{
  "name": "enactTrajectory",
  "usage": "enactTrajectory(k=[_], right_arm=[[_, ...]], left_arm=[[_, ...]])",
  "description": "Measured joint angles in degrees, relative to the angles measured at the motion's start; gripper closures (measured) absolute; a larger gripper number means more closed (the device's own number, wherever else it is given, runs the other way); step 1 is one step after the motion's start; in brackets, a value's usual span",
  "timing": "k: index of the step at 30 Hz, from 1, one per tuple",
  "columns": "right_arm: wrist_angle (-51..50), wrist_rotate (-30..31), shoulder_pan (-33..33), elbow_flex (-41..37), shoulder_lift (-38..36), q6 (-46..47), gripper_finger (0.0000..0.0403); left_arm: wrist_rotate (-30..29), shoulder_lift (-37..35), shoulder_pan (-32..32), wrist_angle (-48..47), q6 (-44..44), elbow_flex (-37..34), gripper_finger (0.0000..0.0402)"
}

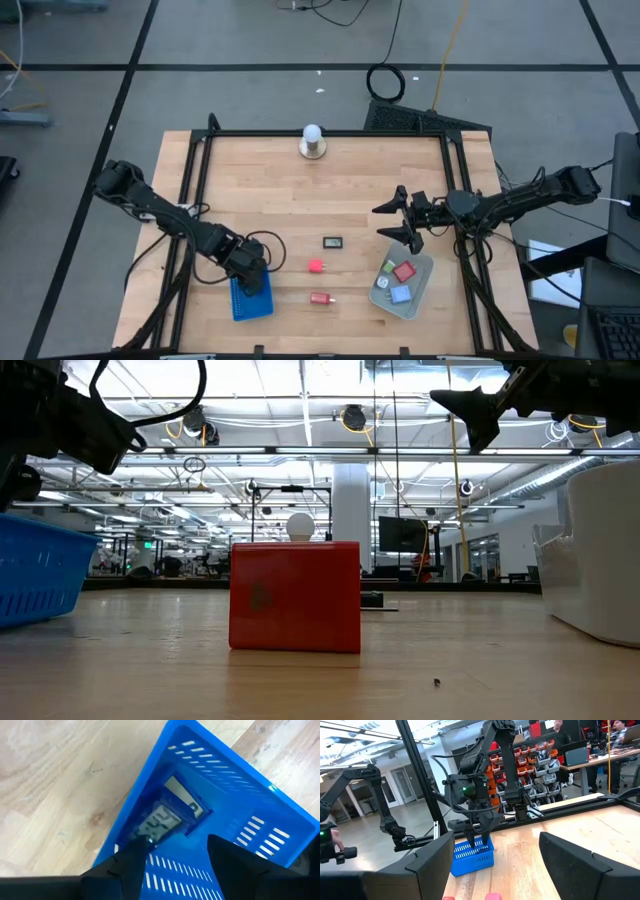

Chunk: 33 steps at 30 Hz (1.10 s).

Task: Pick & Place Office items
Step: Put the dark blue digital clock into the blue bin, then put the pink charger adapter into the gray bin

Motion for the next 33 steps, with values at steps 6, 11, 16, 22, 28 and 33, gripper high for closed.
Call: enactTrajectory(k=[6, 11, 16, 22, 28, 33], right_arm=[[-0.02, 0.00, 0.00, 0.00, 0.00, 0.00, 0.0122], [-0.02, 0.00, 0.00, 0.00, 0.00, 0.00, 0.0122], [-0.03, 0.00, 0.00, 0.00, 0.00, 0.00, 0.0122], [-0.03, 0.00, 0.00, -0.01, 0.00, 0.43, 0.0122], [-0.27, -0.02, 0.00, -0.01, 0.00, 1.78, 0.0122], [-0.44, -0.02, 0.00, -0.02, 0.02, 1.96, 0.0122]], left_arm=[[0.99, 0.00, 0.06, 0.06, 3.95, 3.23, 0.0189], [1.50, 0.00, 0.26, -0.05, 8.94, 7.01, 0.0188], [0.88, 0.00, 1.72, -2.08, 13.82, 11.45, 0.0188], [-1.26, 0.00, 4.96, -4.82, 21.38, 16.01, 0.0188], [0.88, 0.00, 8.51, -4.92, 30.65, 19.41, 0.0188], [1.05, 0.02, 11.06, -5.25, 38.62, 21.09, 0.0188]])
